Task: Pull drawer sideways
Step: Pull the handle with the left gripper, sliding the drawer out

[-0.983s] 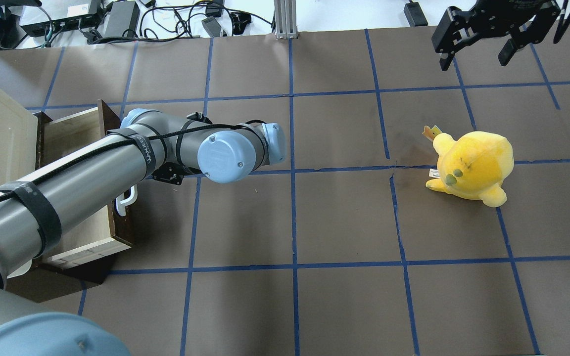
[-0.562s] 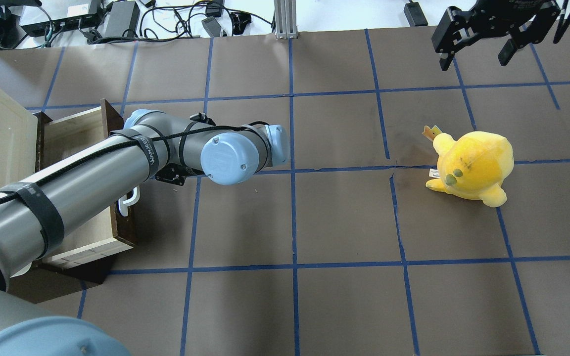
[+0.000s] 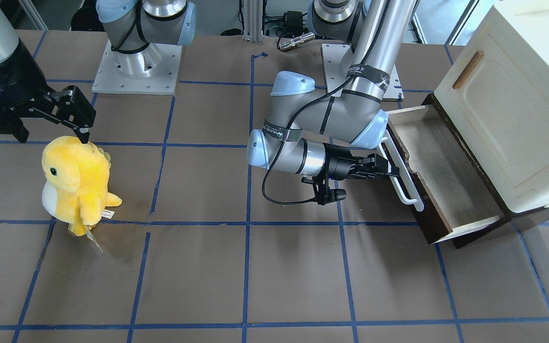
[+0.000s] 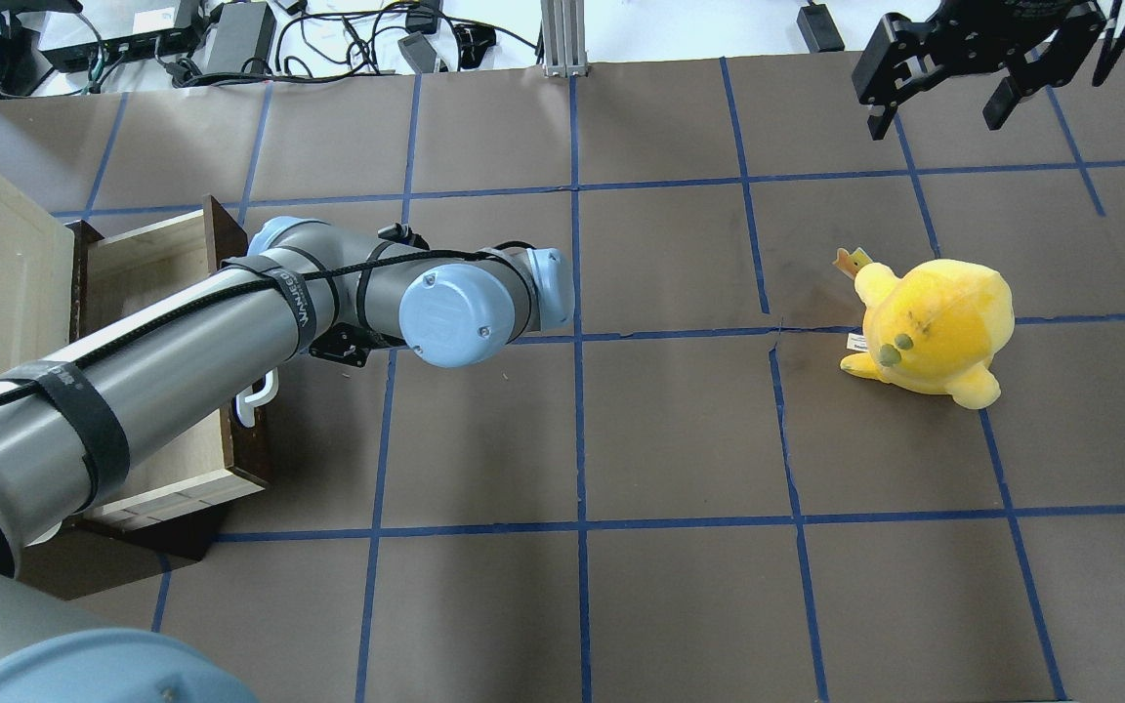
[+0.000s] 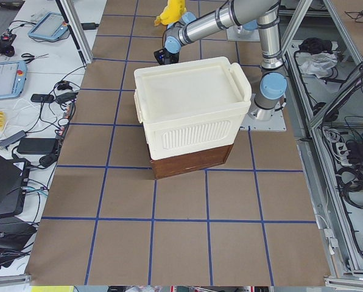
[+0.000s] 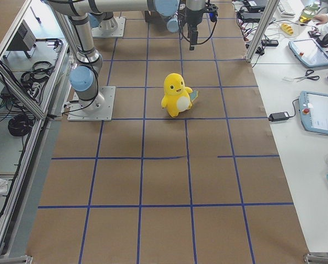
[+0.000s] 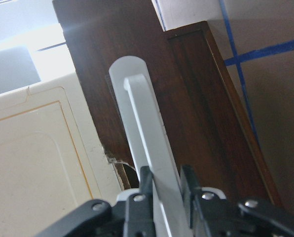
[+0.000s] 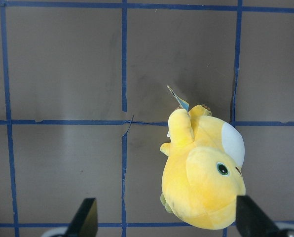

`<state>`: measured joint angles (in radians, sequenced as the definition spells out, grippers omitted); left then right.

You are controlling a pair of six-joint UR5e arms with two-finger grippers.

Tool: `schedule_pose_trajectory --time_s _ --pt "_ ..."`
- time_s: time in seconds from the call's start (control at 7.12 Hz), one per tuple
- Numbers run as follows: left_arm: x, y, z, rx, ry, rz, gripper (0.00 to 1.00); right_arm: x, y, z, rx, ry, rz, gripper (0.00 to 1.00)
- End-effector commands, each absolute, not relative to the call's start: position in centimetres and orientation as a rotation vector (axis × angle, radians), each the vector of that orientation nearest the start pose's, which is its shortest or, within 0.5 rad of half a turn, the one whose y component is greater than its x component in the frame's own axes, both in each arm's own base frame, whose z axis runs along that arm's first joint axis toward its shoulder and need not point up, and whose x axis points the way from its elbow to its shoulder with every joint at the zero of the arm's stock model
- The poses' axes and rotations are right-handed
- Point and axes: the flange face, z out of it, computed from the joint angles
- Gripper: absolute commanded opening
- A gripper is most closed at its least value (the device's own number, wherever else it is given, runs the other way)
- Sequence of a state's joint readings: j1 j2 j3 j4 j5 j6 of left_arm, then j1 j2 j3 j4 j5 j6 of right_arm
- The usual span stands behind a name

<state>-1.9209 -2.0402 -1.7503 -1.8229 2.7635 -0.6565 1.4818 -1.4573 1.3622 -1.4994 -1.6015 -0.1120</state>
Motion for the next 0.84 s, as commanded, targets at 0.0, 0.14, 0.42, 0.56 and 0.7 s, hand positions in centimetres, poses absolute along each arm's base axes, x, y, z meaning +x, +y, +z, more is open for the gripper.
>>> schedule_pose_trajectory --time_s 0.0,0.14,0.42,0.56,0.7 --pt "-22.7 -48.9 20.4 0.302 1.780 0.159 0.08 8.2 -55.0 52.5 -0.036 3.174 -0.034 1.00" --pt "-23.0 -48.8 20.4 0.309 1.777 0.152 0.08 8.2 -55.0 52.5 -0.036 3.174 -0.034 1.00" --pt "-23.8 -48.5 20.5 0.326 1.769 0.134 0.08 8.2 -55.0 52.5 -0.036 3.174 -0.034 1.00" --pt "-23.8 -48.5 20.5 0.325 1.770 0.135 0.13 8.2 -55.0 52.5 -0.036 3.174 -0.034 1.00" --pt "-23.8 -48.5 20.5 0.325 1.770 0.135 0.36 8.2 -55.0 52.5 -0.036 3.174 -0.031 1.00"
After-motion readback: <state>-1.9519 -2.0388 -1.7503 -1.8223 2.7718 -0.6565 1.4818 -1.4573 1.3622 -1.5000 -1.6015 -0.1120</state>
